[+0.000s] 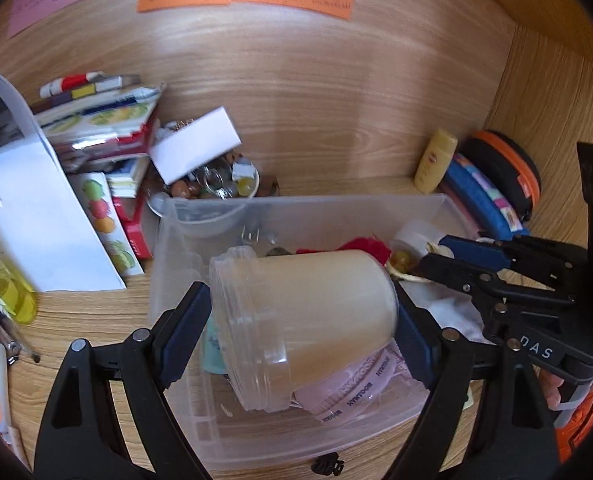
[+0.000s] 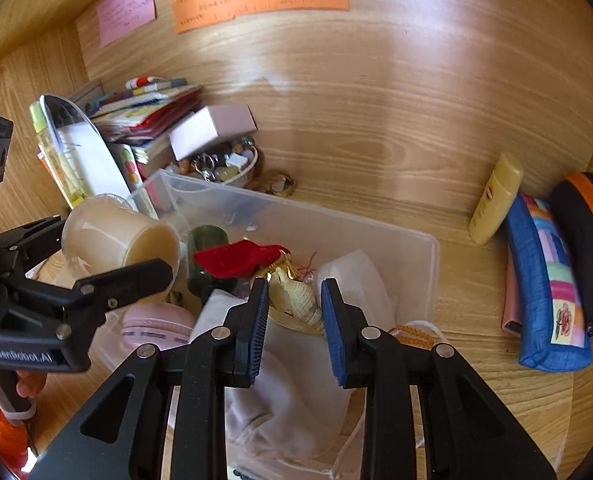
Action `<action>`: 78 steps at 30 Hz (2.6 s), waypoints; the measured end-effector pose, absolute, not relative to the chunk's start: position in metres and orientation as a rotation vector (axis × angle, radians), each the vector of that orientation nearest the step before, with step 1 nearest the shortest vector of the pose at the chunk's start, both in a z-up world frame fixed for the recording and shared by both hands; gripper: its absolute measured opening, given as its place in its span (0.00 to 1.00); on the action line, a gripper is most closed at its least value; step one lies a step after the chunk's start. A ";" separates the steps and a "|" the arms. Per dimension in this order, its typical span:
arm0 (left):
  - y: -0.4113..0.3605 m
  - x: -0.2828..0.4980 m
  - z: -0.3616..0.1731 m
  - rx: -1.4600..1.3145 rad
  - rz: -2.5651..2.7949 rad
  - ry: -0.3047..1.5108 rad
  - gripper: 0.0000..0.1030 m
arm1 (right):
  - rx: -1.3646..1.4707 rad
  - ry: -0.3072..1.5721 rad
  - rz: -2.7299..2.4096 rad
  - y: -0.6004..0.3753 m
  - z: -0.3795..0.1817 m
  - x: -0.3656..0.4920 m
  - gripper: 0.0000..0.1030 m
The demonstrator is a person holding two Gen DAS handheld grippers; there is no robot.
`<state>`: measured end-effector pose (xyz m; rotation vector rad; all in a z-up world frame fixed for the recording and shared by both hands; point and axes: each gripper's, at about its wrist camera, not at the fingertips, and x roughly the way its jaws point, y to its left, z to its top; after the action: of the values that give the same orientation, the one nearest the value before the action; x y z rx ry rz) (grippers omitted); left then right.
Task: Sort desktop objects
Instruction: 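Carry cup into clear box with left gripper while right carries seashell, then open both grippers over the clear box and withdraw toward the desk, then grasp the small black clip with the left gripper while the right grasps the green tile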
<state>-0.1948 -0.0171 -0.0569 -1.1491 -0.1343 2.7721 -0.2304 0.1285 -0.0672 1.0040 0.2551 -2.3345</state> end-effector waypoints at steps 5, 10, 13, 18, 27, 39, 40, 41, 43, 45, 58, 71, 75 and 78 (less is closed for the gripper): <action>-0.021 -0.193 -0.052 -1.129 2.783 -0.132 0.72 | 1.001 0.306 -2.337 0.122 -0.071 -0.228 0.24; -0.023 -0.193 -0.052 -1.132 2.797 -0.131 0.72 | 1.002 0.338 -2.339 0.117 -0.076 -0.227 0.24; -0.020 -0.191 -0.051 -1.124 2.813 -0.109 0.72 | 1.000 0.342 -2.342 0.117 -0.075 -0.227 0.24; -0.015 -0.183 -0.047 -1.084 2.841 -0.050 0.72 | 0.981 0.344 -2.357 0.118 -0.072 -0.226 0.38; -0.023 -0.173 -0.034 -1.061 2.881 -0.080 0.74 | 0.906 0.308 -2.425 0.134 -0.048 -0.216 0.59; -0.034 -0.133 -0.008 -0.954 2.967 -0.092 0.92 | 0.806 0.284 -2.483 0.166 -0.020 -0.174 0.73; -0.034 -0.130 -0.008 -0.957 2.967 -0.093 0.92 | 0.803 0.281 -2.485 0.168 -0.020 -0.170 0.74; -0.035 -0.126 -0.009 -0.959 2.968 -0.094 0.93 | 0.800 0.281 -2.487 0.170 -0.019 -0.166 0.75; -0.037 -0.118 -0.012 -0.970 2.972 -0.089 0.93 | 0.797 0.283 -2.495 0.174 -0.020 -0.160 0.76; -0.038 -0.111 -0.016 -0.985 2.969 -0.086 0.93 | 0.805 0.279 -2.496 0.178 -0.022 -0.154 0.77; -0.034 -0.080 -0.054 -1.126 2.895 -0.078 0.93 | 0.964 0.266 -2.463 0.189 -0.057 -0.130 0.77; -0.017 -0.081 -0.096 -1.252 2.785 -0.031 0.86 | 1.207 0.245 -2.368 0.178 -0.110 -0.127 0.77; -0.010 -0.085 -0.103 -1.274 2.753 -0.006 0.72 | 1.219 0.249 -2.356 0.175 -0.116 -0.128 0.77; -0.006 -0.088 -0.106 -1.275 2.740 0.018 0.67 | 1.224 0.251 -2.349 0.175 -0.114 -0.132 0.77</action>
<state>-0.0879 -0.0063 -0.1062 -1.2746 0.0180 2.7398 -0.1321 0.1746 -0.1140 1.2237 0.2514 -2.3488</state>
